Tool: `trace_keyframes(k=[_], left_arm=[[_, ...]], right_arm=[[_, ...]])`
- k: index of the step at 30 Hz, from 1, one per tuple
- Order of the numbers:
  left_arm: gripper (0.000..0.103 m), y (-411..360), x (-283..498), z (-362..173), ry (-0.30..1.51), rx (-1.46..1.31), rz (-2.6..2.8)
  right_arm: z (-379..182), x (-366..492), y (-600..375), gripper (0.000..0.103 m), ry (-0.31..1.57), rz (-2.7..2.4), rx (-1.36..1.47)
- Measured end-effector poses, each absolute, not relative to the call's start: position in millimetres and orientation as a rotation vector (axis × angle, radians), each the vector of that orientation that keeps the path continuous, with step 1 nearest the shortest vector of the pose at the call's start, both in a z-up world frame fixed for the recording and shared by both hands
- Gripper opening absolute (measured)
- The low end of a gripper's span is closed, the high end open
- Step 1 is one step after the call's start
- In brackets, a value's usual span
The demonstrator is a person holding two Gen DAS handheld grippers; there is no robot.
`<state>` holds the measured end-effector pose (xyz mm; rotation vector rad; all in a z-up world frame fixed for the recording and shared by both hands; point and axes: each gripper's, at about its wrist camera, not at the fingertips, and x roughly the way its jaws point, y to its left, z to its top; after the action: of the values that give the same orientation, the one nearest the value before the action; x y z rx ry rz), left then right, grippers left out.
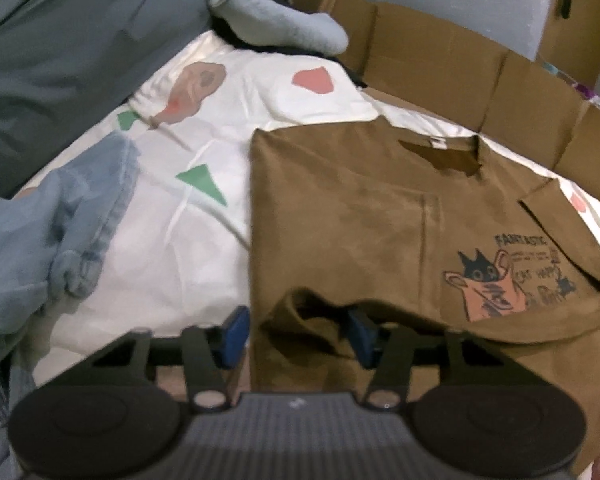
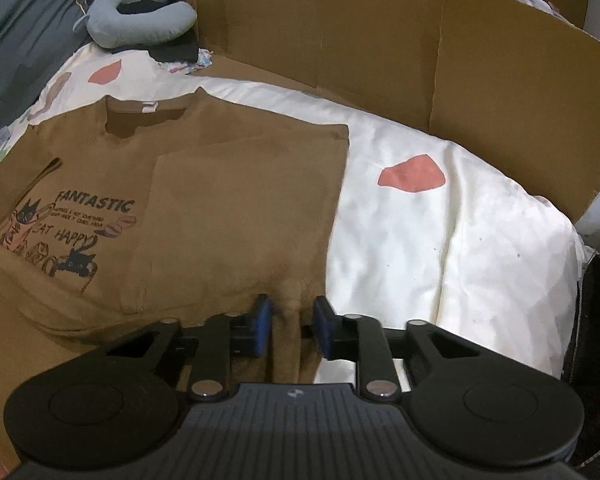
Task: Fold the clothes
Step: 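Close both grippers on the folded hem edge, then lift the folded edge with both grippers and fold it over toward the collar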
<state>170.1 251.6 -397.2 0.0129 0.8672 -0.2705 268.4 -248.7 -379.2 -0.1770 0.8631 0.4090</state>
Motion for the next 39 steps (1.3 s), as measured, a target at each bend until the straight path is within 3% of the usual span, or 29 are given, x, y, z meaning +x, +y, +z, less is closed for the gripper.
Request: trace_keyframes(k=[4, 12, 28, 36, 39], left_arm=[[0.049, 254, 170, -392, 0.84, -0.03, -0.266], [0.051, 265, 173, -372, 0.767, -0.097, -0.227], [0.053, 285, 147, -398, 0.884, -0.018, -0.235], [0.051, 268, 175, -404, 0.857, 0.028, -0.334], [0.045, 265, 183, -406, 0.856, -0.005, -0.345]], right_arm=[[-379, 272, -251, 0.006, 0.867, 0.4, -0.153], [-385, 284, -258, 0.005, 0.894, 0.368, -0.063], [-392, 287, -260, 0.005, 0.914, 0.357, -0.04], [-392, 287, -262, 0.005, 0.913, 0.35, -0.015], [-392, 287, -262, 0.005, 0.912, 0.35, -0.016]])
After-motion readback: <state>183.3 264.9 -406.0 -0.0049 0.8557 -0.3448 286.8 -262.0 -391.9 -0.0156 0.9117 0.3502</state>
